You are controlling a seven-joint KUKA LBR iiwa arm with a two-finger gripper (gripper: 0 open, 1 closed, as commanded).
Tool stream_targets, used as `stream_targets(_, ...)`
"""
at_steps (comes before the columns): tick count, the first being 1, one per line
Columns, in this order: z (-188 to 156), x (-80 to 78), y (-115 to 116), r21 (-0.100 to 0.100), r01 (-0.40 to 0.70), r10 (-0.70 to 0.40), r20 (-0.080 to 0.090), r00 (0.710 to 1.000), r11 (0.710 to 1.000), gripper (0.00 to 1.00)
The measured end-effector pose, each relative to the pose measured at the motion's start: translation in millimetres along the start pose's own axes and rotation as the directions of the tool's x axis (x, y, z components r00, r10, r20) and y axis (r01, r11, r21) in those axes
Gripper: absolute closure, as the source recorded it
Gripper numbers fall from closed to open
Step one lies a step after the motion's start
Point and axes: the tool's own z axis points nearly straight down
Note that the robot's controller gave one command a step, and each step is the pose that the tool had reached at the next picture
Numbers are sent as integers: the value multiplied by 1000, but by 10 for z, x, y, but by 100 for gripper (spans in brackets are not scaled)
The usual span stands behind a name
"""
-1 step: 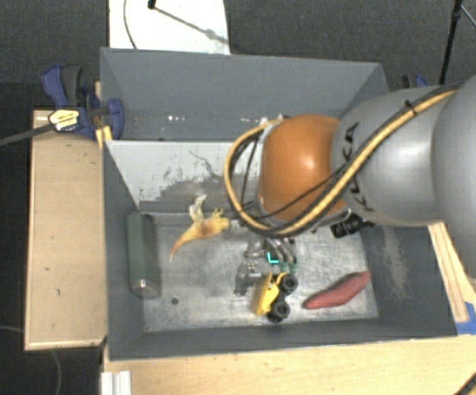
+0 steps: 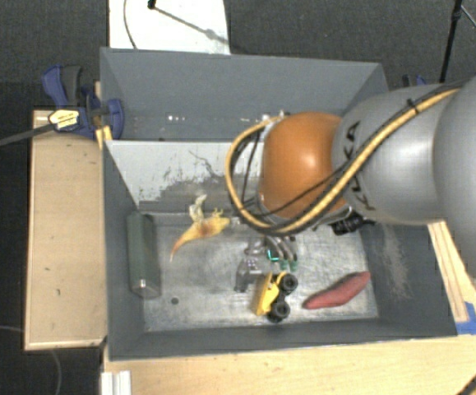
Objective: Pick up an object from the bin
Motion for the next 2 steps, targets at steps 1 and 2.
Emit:
stream_targets(1,267,276,-330,0,-15,15,1,1000,1000,0)
stream_targets(2,499,271,-464,1,-179,179,-2,984,984,0)
